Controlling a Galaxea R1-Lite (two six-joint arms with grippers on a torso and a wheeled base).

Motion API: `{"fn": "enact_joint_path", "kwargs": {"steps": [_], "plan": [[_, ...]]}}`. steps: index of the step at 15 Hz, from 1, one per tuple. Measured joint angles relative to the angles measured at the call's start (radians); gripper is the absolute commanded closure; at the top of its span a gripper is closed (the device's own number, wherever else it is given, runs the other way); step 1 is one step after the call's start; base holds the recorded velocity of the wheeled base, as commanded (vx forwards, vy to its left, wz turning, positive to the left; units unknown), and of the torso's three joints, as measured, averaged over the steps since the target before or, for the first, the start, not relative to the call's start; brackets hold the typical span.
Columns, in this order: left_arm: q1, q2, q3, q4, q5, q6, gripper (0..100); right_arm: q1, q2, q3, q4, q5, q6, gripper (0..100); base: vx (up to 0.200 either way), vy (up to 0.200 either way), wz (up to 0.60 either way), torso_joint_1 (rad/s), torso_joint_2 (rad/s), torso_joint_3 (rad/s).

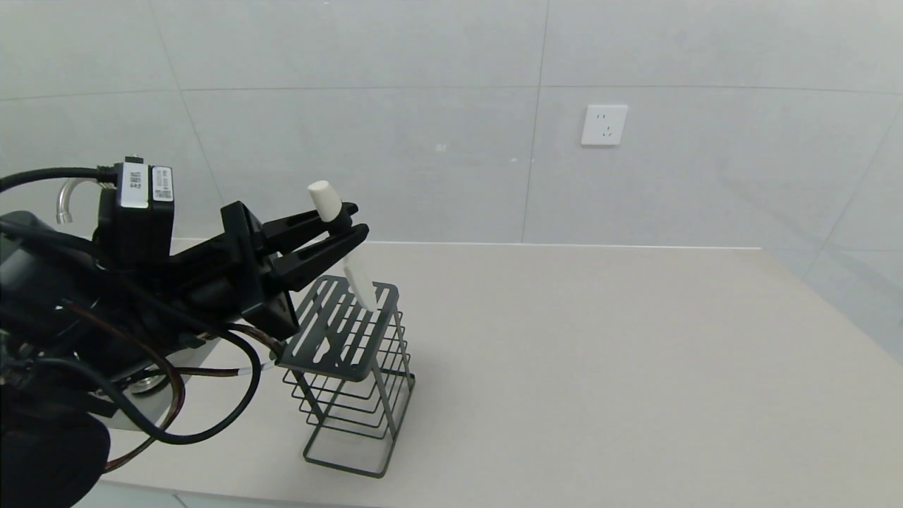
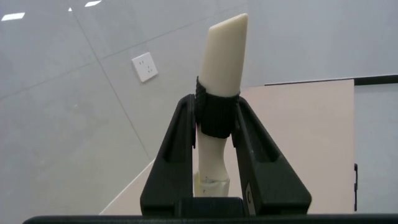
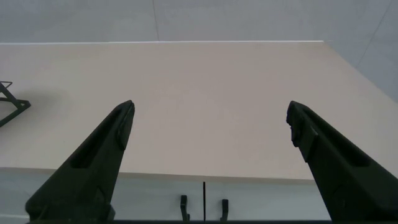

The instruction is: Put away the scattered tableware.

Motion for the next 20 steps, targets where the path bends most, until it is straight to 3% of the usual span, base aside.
{"fn": "enact_joint_path", "kwargs": {"steps": [20], "plan": [[-0.007,0.004,0.027,0.000,0.003,0.001,100,0.000,0.000,0.000,0.000,0.000,0.000,0,0.000,0.000,0.00,0.000,0.00,0.000]]}}
